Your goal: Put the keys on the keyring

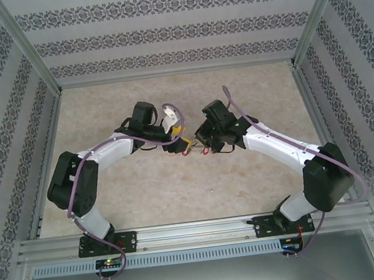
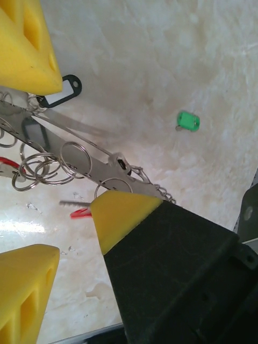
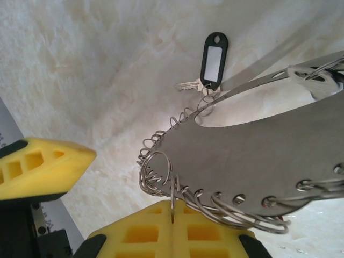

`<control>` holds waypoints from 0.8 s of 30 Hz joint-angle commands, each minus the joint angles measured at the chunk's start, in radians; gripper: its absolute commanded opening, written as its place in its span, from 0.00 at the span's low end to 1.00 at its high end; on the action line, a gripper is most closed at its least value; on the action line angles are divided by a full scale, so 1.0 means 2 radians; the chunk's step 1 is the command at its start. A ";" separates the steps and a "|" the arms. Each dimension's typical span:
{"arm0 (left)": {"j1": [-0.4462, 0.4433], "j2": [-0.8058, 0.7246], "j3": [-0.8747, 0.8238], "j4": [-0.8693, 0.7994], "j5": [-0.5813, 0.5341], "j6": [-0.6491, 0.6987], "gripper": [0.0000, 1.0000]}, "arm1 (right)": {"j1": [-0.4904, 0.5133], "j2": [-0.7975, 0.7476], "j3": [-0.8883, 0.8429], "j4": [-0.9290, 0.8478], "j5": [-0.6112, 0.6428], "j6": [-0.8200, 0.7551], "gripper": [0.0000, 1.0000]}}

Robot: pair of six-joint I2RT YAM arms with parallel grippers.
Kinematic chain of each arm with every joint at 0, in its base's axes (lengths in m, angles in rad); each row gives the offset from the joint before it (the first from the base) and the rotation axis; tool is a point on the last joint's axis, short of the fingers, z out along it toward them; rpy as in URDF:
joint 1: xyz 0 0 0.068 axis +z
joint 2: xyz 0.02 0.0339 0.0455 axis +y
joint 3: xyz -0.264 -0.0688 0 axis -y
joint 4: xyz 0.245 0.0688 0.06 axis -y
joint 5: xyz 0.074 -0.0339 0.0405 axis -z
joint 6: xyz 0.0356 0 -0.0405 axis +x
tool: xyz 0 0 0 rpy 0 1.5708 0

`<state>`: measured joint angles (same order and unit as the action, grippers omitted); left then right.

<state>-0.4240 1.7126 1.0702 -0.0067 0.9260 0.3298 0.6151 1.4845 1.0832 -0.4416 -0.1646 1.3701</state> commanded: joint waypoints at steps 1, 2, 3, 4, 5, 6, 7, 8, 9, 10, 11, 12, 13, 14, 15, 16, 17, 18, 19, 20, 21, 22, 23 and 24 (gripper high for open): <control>-0.004 0.014 0.019 -0.053 0.037 0.050 0.72 | -0.006 0.007 -0.004 0.011 -0.028 -0.022 0.00; -0.006 0.015 0.016 -0.053 0.038 0.051 0.72 | -0.006 0.007 -0.004 0.012 -0.031 -0.020 0.00; -0.008 0.014 0.010 -0.048 0.037 0.052 0.72 | -0.005 0.007 -0.003 0.013 -0.033 -0.019 0.00; -0.009 0.013 0.003 -0.041 0.037 0.053 0.72 | -0.005 0.008 -0.003 0.016 -0.037 -0.017 0.00; -0.012 0.012 -0.004 -0.035 0.034 0.054 0.71 | -0.005 0.009 -0.003 0.018 -0.041 -0.016 0.00; -0.012 0.011 -0.008 -0.032 0.032 0.055 0.72 | -0.005 0.009 -0.002 0.019 -0.042 -0.015 0.00; -0.013 0.011 -0.011 -0.029 0.026 0.054 0.72 | -0.006 0.009 0.001 0.019 -0.043 -0.015 0.00; -0.014 0.012 -0.013 -0.026 0.016 0.055 0.71 | -0.006 0.009 0.002 0.018 -0.045 -0.015 0.00; -0.013 0.012 -0.015 -0.021 0.005 0.057 0.71 | -0.005 0.009 0.004 0.015 -0.045 -0.015 0.00; -0.013 0.013 -0.016 -0.015 -0.010 0.058 0.70 | -0.006 0.008 0.005 0.014 -0.047 -0.017 0.00; -0.013 0.016 -0.015 -0.013 -0.015 0.064 0.69 | -0.005 0.008 0.005 0.013 -0.047 -0.018 0.00; -0.014 0.019 -0.010 -0.015 -0.016 0.070 0.69 | -0.005 0.007 0.005 0.013 -0.047 -0.020 0.00; -0.014 0.025 -0.005 -0.019 -0.017 0.075 0.68 | -0.005 0.007 0.005 0.011 -0.047 -0.022 0.00; -0.014 0.029 0.000 -0.021 -0.015 0.079 0.66 | -0.006 0.006 0.003 0.011 -0.047 -0.022 0.00; -0.014 0.034 0.004 -0.023 -0.013 0.083 0.64 | -0.006 0.006 0.003 0.012 -0.049 -0.022 0.00; -0.013 0.038 0.006 -0.021 -0.012 0.084 0.63 | -0.005 0.006 0.003 0.014 -0.050 -0.022 0.00; -0.014 0.041 0.006 -0.021 -0.009 0.088 0.62 | -0.005 0.006 0.004 0.015 -0.052 -0.022 0.00; -0.015 0.044 0.008 -0.018 -0.009 0.090 0.61 | -0.005 0.006 0.004 0.015 -0.054 -0.023 0.00; -0.014 0.047 0.008 -0.015 -0.008 0.090 0.61 | -0.005 0.006 0.005 0.016 -0.055 -0.024 0.00; -0.015 0.049 0.007 -0.015 -0.002 0.095 0.61 | -0.005 0.006 0.006 0.016 -0.056 -0.026 0.00; -0.015 0.051 0.006 -0.012 0.001 0.100 0.57 | -0.005 0.006 0.005 0.016 -0.057 -0.028 0.00; -0.015 0.053 0.005 -0.014 0.009 0.111 0.53 | -0.005 0.006 0.005 0.016 -0.058 -0.029 0.00; -0.015 0.054 0.004 -0.014 0.011 0.119 0.46 | -0.006 0.007 0.003 0.016 -0.059 -0.031 0.00; -0.015 0.055 0.006 -0.015 0.011 0.119 0.40 | -0.007 0.007 0.001 0.016 -0.060 -0.031 0.00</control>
<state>-0.4454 1.8175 1.0607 -0.0444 0.9123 0.5076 0.6106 1.4971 1.0832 -0.4221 -0.2604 1.3323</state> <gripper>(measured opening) 0.430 0.049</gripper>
